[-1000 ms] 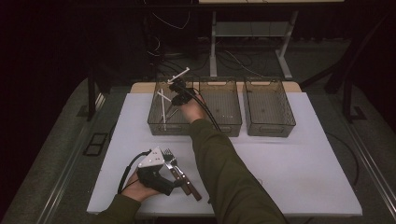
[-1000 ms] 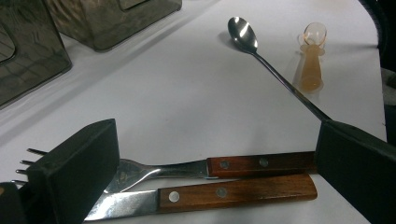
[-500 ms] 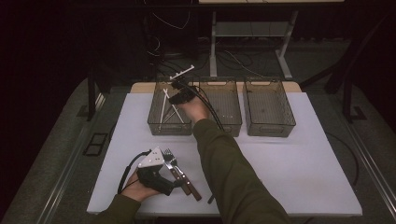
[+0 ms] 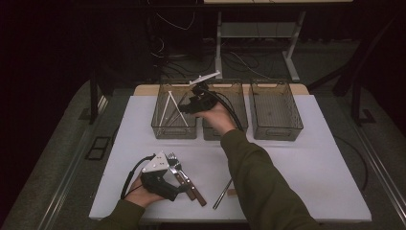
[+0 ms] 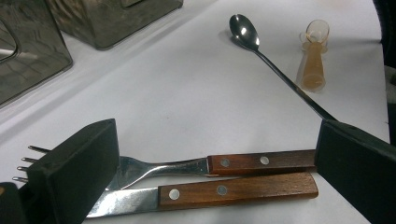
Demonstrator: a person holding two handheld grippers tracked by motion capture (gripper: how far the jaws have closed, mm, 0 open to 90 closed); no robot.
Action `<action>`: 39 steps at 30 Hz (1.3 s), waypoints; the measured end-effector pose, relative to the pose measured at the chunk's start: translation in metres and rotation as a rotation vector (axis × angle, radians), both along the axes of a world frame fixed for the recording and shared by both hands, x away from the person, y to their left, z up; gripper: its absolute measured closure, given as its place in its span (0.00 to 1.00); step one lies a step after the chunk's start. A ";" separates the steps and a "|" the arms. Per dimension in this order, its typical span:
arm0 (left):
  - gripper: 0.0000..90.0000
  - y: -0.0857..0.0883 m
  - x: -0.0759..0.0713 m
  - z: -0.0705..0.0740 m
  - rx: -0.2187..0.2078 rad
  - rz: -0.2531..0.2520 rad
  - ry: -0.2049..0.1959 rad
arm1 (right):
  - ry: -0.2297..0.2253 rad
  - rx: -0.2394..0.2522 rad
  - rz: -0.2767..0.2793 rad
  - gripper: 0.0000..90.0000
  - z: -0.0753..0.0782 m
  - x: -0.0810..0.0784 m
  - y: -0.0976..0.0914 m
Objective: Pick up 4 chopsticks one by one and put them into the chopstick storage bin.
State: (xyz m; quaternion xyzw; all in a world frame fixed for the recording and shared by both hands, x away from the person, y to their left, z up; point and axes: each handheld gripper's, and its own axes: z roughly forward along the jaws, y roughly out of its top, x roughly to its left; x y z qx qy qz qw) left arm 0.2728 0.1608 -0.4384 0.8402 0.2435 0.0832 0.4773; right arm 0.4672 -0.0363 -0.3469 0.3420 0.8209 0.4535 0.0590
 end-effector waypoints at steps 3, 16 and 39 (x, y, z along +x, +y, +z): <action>0.00 0.000 0.000 0.000 0.000 0.001 0.004 | -0.015 0.013 0.013 0.30 -0.001 -0.009 -0.015; 0.00 -0.002 -0.001 -0.001 0.001 0.019 0.010 | -0.056 -0.010 0.033 0.28 -0.004 -0.046 -0.076; 0.00 -0.001 0.001 -0.003 0.047 0.036 0.001 | -0.038 0.010 0.037 0.28 -0.034 -0.116 -0.175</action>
